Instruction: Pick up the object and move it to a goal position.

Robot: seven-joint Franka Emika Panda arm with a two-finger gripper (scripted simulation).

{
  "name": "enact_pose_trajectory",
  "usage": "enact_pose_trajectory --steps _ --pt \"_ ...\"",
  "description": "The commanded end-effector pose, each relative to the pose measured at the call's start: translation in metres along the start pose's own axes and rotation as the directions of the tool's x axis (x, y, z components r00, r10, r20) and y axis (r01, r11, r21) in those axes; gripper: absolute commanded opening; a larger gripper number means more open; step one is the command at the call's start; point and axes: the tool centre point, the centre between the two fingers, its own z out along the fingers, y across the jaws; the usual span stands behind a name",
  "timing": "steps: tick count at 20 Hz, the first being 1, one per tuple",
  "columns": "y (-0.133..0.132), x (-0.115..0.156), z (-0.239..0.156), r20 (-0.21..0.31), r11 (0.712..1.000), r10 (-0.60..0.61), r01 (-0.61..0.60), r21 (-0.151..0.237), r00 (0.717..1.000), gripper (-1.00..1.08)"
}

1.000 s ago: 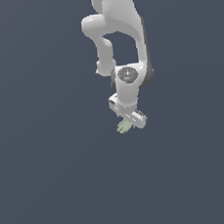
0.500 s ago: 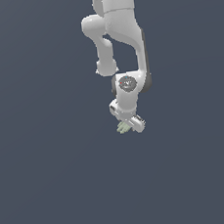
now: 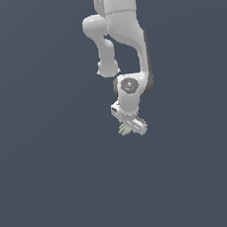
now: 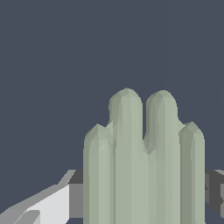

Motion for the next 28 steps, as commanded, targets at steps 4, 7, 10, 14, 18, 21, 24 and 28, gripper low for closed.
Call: enact_pose_trajectory --steps 4,7,10,14,18,21,24,28 --pt "0.000 0.000 0.000 0.000 1.000 0.000 0.000 0.000 1.000 -1.00" --pt "0.000 -0.001 -0.004 0.000 1.000 0.000 0.000 0.000 1.000 -1.00" --pt "-0.001 -0.005 -0.012 0.000 1.000 0.000 0.000 0.000 1.000 -1.00" --pt "-0.003 -0.011 -0.030 0.000 1.000 0.000 0.000 0.000 1.000 -1.00" --pt "-0.007 -0.021 -0.056 0.001 1.000 0.001 -0.001 0.000 1.000 -1.00" --pt "-0.010 -0.030 -0.081 0.001 1.000 0.001 -0.001 0.000 1.000 -1.00" --pt "-0.013 -0.041 -0.110 0.000 1.000 0.001 -0.001 0.000 1.000 -1.00" --pt "-0.019 -0.056 -0.154 0.000 1.000 0.002 -0.002 -0.001 1.000 -1.00"
